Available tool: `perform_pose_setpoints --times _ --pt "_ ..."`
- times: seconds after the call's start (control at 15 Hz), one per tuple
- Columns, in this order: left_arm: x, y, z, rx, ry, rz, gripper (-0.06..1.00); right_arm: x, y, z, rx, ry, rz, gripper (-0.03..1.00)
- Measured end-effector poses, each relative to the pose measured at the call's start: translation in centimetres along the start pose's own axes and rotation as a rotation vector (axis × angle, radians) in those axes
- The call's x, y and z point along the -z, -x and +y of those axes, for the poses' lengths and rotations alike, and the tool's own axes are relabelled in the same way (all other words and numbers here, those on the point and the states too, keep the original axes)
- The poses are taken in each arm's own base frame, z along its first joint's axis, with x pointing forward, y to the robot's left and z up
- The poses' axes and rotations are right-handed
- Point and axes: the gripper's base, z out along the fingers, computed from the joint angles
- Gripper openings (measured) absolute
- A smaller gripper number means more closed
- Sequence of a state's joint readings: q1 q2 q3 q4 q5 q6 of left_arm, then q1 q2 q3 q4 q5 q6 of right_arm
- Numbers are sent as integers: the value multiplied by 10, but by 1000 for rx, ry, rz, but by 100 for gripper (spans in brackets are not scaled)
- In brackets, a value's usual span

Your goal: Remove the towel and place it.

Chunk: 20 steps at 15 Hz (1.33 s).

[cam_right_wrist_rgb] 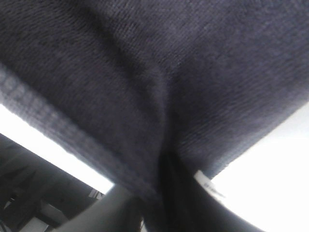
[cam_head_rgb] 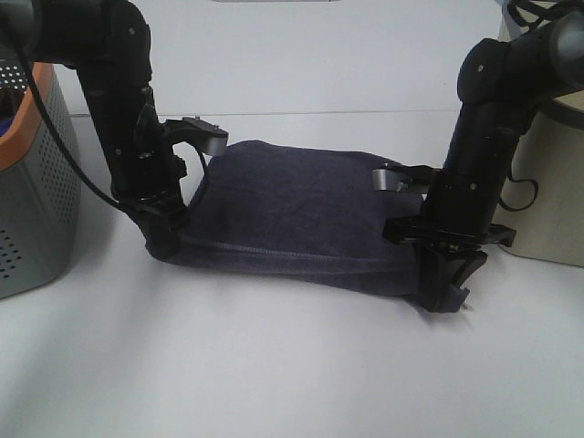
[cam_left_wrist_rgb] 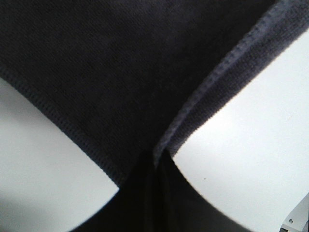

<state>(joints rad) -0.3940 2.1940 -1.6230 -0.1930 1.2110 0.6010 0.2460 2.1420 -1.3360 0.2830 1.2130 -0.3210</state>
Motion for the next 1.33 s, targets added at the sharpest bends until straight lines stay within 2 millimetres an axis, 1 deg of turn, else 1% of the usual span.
perform_pose_setpoints --times 0.07,0.13,0.2,0.27,0.33,0.4,0.47,0.53,0.6,0.73,0.8,0.87,1.07,1.2,1.33 --pt "0 0 0 2 3 2 0 0 0 0 -28 1 0 27" --pt "0 0 1 10 6 4 2 0 0 0 -59 2 -1 40" --pt "0 0 1 15 8 5 9 0 0 0 -93 5 0 51" --pt "0 0 1 32 8 5 31 0 0 3 -116 3 0 58" --pt "0 0 1 57 7 5 47 1 0 5 -118 -1 -3 62" --pt "0 0 1 86 7 4 61 7 -2 12 -115 -7 -19 64" --pt "0 0 1 110 7 4 70 13 -4 15 -118 -11 -35 65" --pt "0 -1 1 128 7 5 74 21 -7 20 -114 -17 -59 66" --pt "0 -1 0 140 7 4 76 31 -11 23 -111 -23 -89 66" --pt "9 -1 -2 159 16 -14 77 56 -21 32 -104 -41 -164 66" --pt "16 -2 -4 167 24 -31 77 72 -26 36 -109 -52 -215 66" --pt "29 -2 -7 170 37 -59 77 92 -31 42 -111 -63 -283 66" --pt "76 -3 -17 164 91 -181 76 157 -45 63 -82 -81 -508 66" --pt "115 -4 -27 180 128 -288 76 199 -59 77 -58 -97 -652 66" --pt "157 -5 -35 255 155 -415 76 233 -76 84 -95 -145 -775 66"
